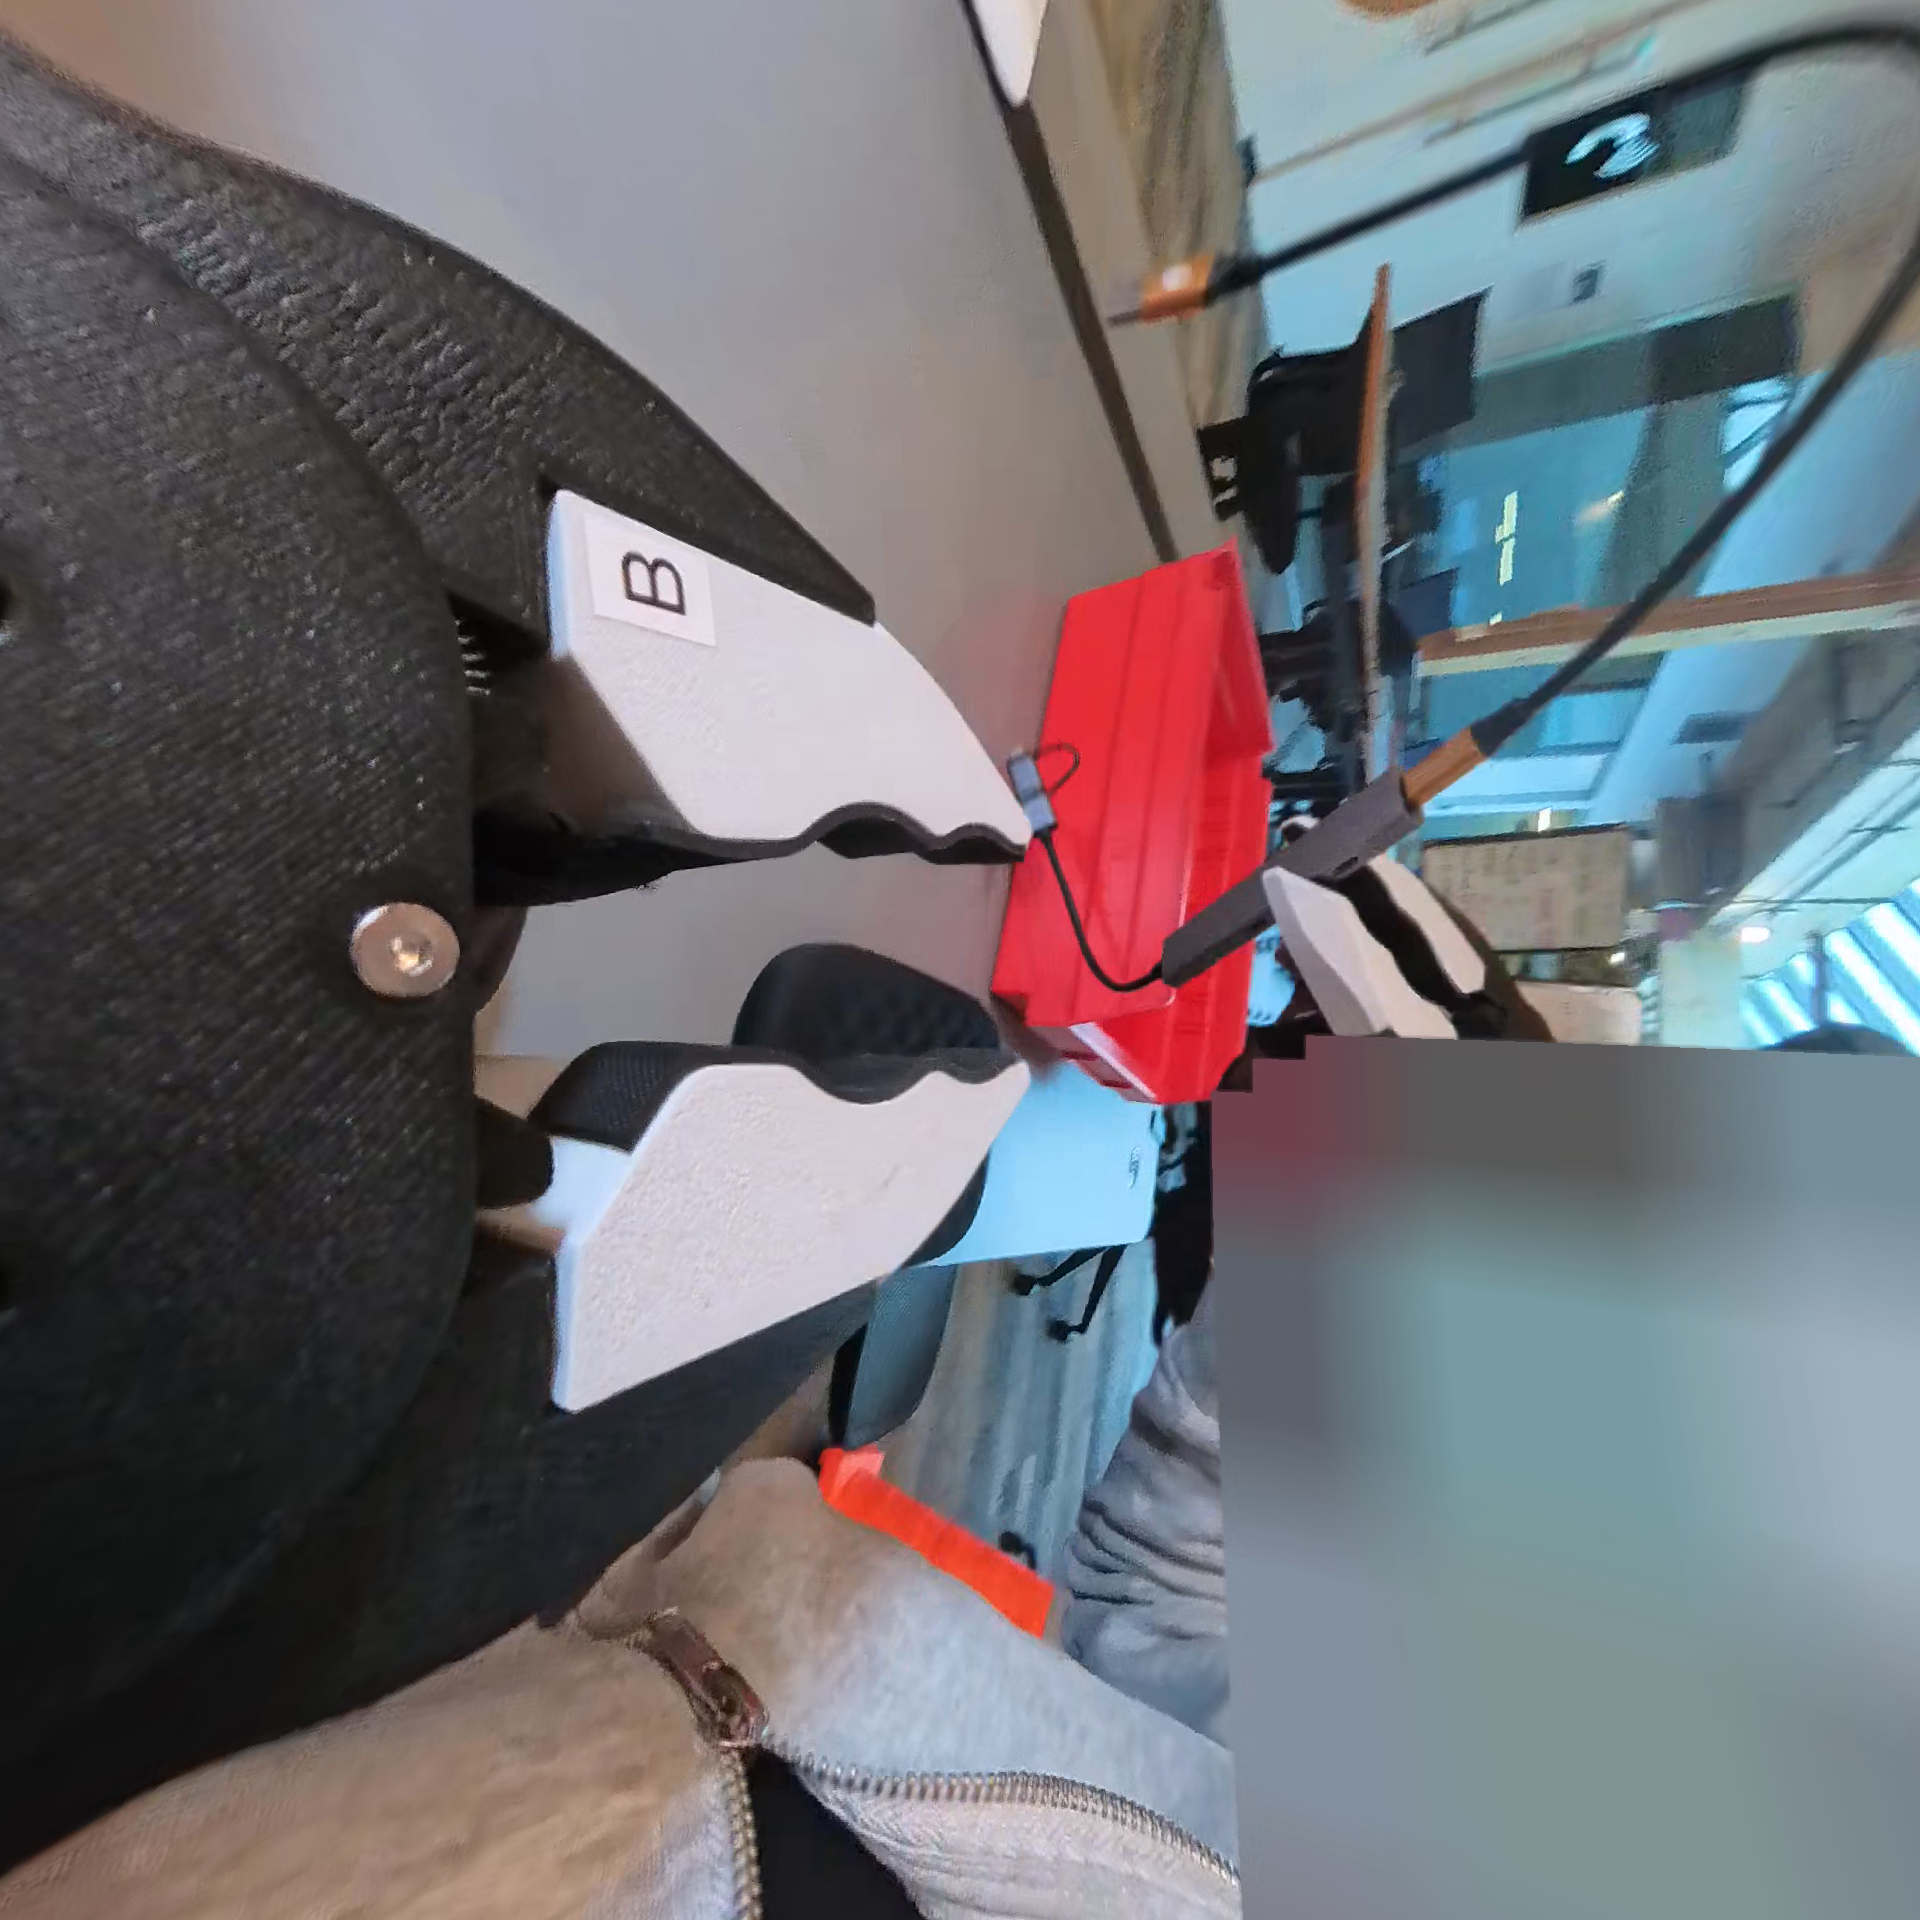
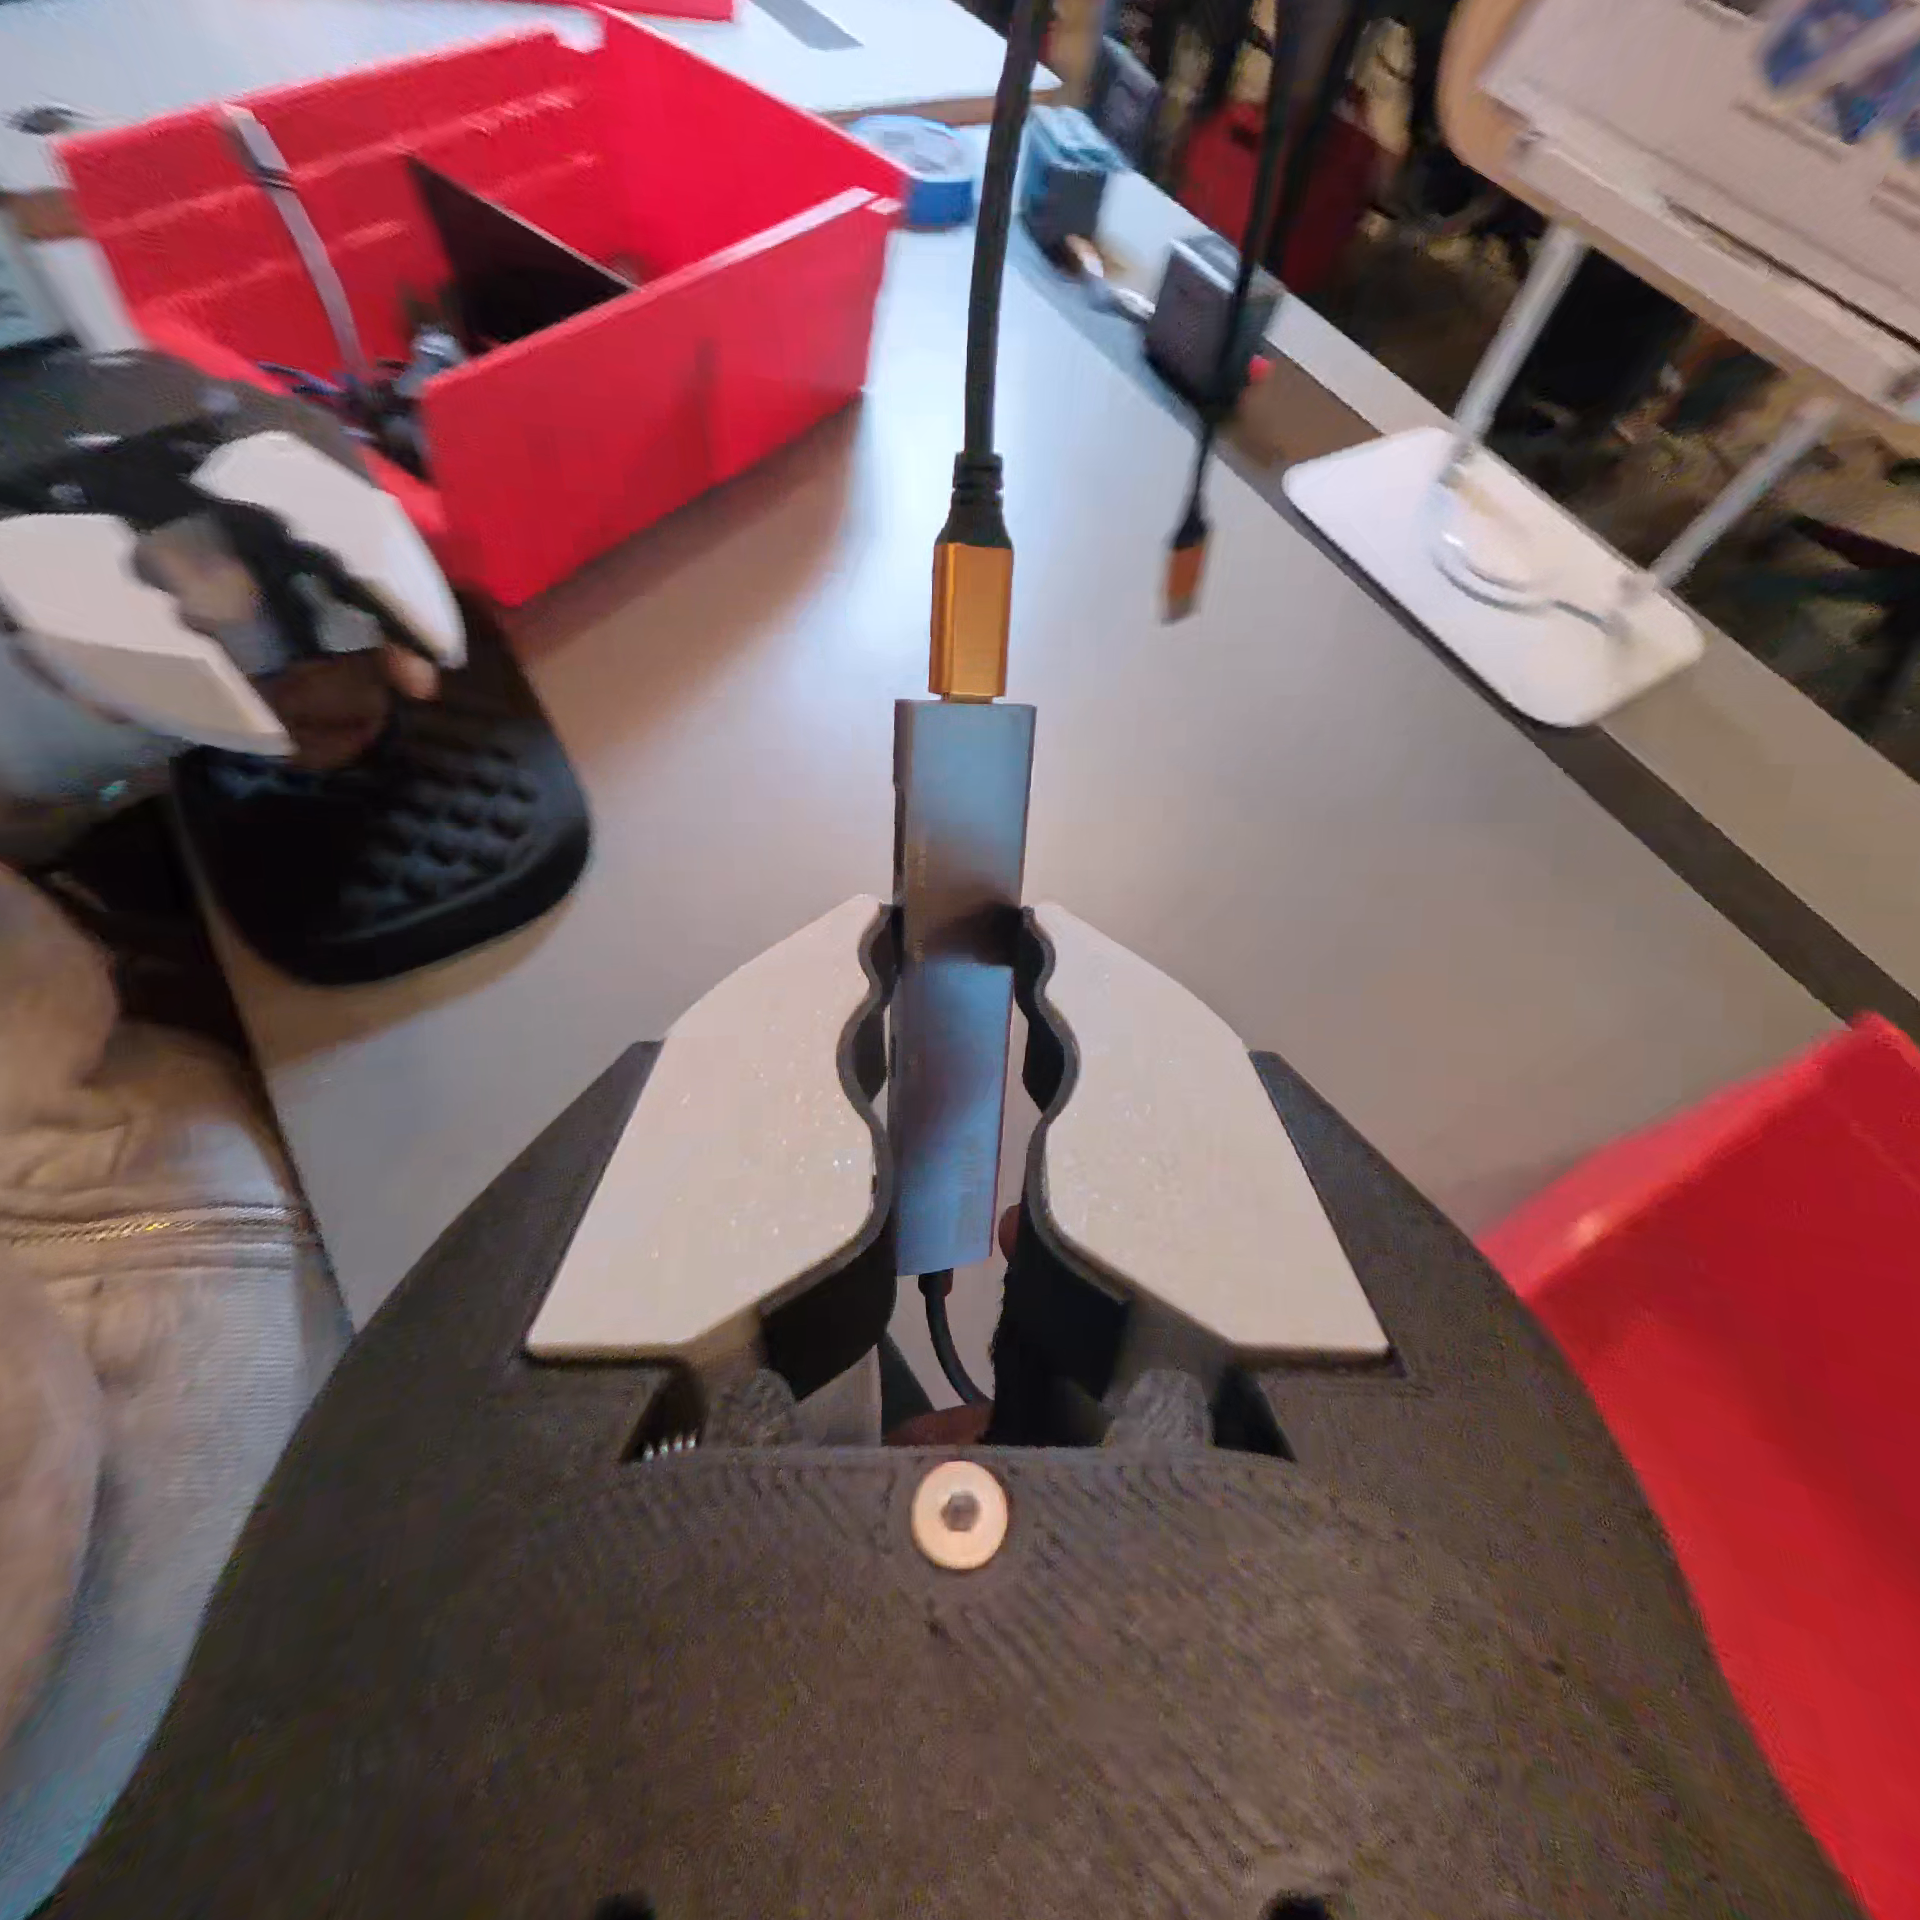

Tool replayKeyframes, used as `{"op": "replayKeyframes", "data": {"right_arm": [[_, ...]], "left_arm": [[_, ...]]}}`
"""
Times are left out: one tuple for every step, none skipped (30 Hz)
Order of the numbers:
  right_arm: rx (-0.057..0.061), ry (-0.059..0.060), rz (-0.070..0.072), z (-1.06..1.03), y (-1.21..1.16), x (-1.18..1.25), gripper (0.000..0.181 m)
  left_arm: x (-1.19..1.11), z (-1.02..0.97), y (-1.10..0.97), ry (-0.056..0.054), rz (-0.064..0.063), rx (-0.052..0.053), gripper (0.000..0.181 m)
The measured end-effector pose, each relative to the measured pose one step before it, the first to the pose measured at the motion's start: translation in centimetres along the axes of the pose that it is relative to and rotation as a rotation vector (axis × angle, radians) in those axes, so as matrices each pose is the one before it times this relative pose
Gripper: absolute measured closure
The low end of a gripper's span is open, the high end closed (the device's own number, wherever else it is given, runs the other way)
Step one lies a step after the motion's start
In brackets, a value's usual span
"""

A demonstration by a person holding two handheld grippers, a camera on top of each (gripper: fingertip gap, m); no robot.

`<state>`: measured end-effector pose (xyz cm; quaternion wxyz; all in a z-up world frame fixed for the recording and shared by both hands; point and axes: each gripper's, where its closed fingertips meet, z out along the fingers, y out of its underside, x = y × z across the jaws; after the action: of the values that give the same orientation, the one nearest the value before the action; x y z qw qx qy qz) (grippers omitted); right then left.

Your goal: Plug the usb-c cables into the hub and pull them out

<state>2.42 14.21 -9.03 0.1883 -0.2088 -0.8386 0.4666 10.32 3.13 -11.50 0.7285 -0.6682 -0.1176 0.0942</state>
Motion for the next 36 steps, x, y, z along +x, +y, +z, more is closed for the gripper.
{"op": "replayKeyframes", "data": {"right_arm": [[-0.0282, 0.037, 0.0165, -0.283, 0.126, 0.67, 0.16], [-0.0533, 0.015, 0.0212, -0.119, 0.497, 0.244, 0.159], [-0.0808, 0.0073, 0.0206, 0.091, 0.925, 0.041, 0.159], [-0.0699, 0.0251, 0.0143, 0.305, 0.925, 0.167, 0.159], [-0.0627, 0.0241, 0.0085, 0.534, 0.98, 0.041, 0.159], [-0.0716, 0.0048, 0.0074, 0.693, 1.155, -0.252, 0.16], [-0.0726, -0.0113, 0.0083, 0.763, 1.199, -0.494, 0.159], [-0.0638, -0.0201, 0.0105, 0.724, 1.013, -0.626, 0.16], [-0.0507, -0.0173, 0.0072, 0.619, 0.771, -0.555, 0.16], [-0.0366, -0.0167, 0.0069, 0.466, 0.502, -0.47, 0.16], [-0.0194, -0.0081, 0.0093, 0.352, 0.202, -0.259, 0.16], [-0.0052, 0.0014, 0.0146, 0.307, 0.003, -0.063, 0.16], [-0.007, -0.0006, 0.0112, 0.291, 0.031, -0.06, 0.16], [-0.0095, -0.0153, 0.0091, 0.349, 0.104, -0.232, 0.16], [-0.0079, -0.026, 0.0111, 0.416, 0.139, -0.352, 0.16], [-0.0087, -0.0251, 0.0104, 0.471, 0.176, -0.293, 0.16], [-0.01, -0.0203, 0.01, 0.512, 0.243, -0.185, 0.16], [-0.0083, -0.015, 0.0117, 0.501, 0.236, -0.088, 0.16], [-0.0039, -0.0127, 0.0128, 0.42, 0.173, -0.039, 0.16], [0.0024, -0.0141, 0.0137, 0.325, 0.076, -0.058, 0.16], [0.0057, -0.0181, 0.0135, 0.236, 0.025, -0.097, 0.16], [0.0047, -0.0189, 0.0128, 0.153, 0.028, -0.116, 0.159], [0.003, -0.0166, 0.0106, 0.12, 0.048, -0.091, 0.16], [0.0048, -0.0167, 0.0098, 0.058, 0.022, -0.112, 0.16], [0.0132, -0.0224, 0.0135, -0.026, -0.095, -0.188, 0.159], [0.0186, -0.0243, 0.0192, -0.091, -0.191, -0.199, 0.155], [0.0176, -0.0183, 0.0171, -0.165, -0.198, -0.112, 0.152], [0.024, -0.0079, 0.0038, -0.258, -0.308, -0.015, 0.149], [0.0433, -0.006, -0.0146, -0.415, -0.597, -0.098, 0.147], [0.0625, -0.0089, -0.0239, -0.56, -0.909, -0.269, 0.146], [0.0829, -0.016, -0.0358, -0.707, -1.288, -0.458, 0.142], [0.1047, -0.0233, -0.0524, -0.805, -1.661, -0.681, 0.137], [0.1228, -0.0202, -0.0601, -0.851, -2.017, -0.747, 0.134], [0.1439, -0.0145, -0.0639, -0.85, -2.385, -0.751, 0.124], [0.1604, -0.0085, -0.0636, -0.788, -2.599, -0.718, 0.117], [0.1702, -0.0008, -0.0609, -0.699, -2.682, -0.573, 0.11]], "left_arm": [[-0.143, -0.238, -0.119, -0.0167, 0.0144, 0.0233, 0.147], [-0.148, -0.244, -0.118, -0.015, 0.0177, 0.0238, 0.147], [-0.185, -0.233, -0.148, -0.0163, 0.0205, 0.0251, 0.148], [-0.258, -0.204, -0.164, -0.0173, 0.019, 0.0228, 0.149], [-0.284, -0.175, -0.147, -0.0157, 0.0126, 0.0187, 0.149], [-0.199, -0.134, -0.153, -0.0091, 0.0028, 0.0167, 0.149], [-0.117, -0.111, -0.192, -0.0032, -0.0068, 0.0168, 0.15], [-0.115, -0.101, -0.127, -0.0048, -0.0074, 0.0114, 0.15], [-0.289, -0.089, -0.037, -0.0178, -0.0016, 0.0047, 0.151], [-0.332, -0.079, 0.001, -0.0217, 0.0032, 0.0035, 0.151], [-0.156, -0.06, -0.038, -0.0097, 0.0032, 0.0051, 0.151], [-0.001, -0.043, -0.032, 0.0011, 0.0011, 0.0035, 0.152], [0.006, -0.017, 0.005, 0.0014, 0.0004, 0.0007, 0.152], [0.002, -0.017, 0.005, -0.0013, 0.0024, 0.0007, 0.152], [0.018, -0.029, -0.009, -0.0005, 0.0036, 0.0014, 0.152], [0.014, -0.03, -0.024, 0.0004, 0.002, 0.0025, 0.152], [0.003, -0.043, -0.047, 0.0004, 0.0004, 0.0038, 0.152], [-0.009, -0.037, -0.04, 0.0001, -0.0009, 0.0034, 0.152], [-0.007, -0.034, -0.024, 0.0006, -0.001, 0.0017, 0.152], [-0.027, -0.005, 0.009, -0.0008, -0.0008, -0.0007, 0.152], [-0.023, 0.007, 0.037, -0.0005, -0.0009, -0.0016, 0.152], [0.007, 0.026, 0.052, 0.0013, 0.0001, -0.003, 0.152], [0.031, 0.033, 0.067, 0.0025, 0.0014, -0.0039, 0.152], [0.032, 0.028, 0.053, 0.0016, 0.002, -0.0038, 0.152], [0.029, 0.029, 0.047, 0.0011, 0.0029, -0.0027, 0.152], [0.049, 0.013, 0.032, 0.0024, 0.0026, -0.002, 0.152], [0.049, 0.01, 0.009, 0.0033, 0.0016, -0.0004, 0.152], [0.009, -0.016, -0.017, 0.001, 0.0005, 0.0008, 0.152], [0.009, -0.019, -0.032, 0.0008, 0.0009, 0.0025, 0.152], [0.054, -0.039, -0.067, 0.003, 0.0026, 0.0045, 0.152], [0.047, -0.039, -0.053, 0.0019, 0.0035, 0.0042, 0.152], [0.05, -0.01, -0.03, 0.0017, 0.0038, 0.0024, 0.152], [0.037, 0.004, 0.012, 0.002, 0.0022, -0.0008, 0.152], [0.031, 0.029, 0.048, 0.0017, 0.0004, -0.0027, 0.152], [0.01, 0.016, 0.035, 0.001, 0.0009, -0.0021, 0.152], [0.015, 0.012, 0.015, -0.0001, 0.002, -0.0009, 0.152]]}}
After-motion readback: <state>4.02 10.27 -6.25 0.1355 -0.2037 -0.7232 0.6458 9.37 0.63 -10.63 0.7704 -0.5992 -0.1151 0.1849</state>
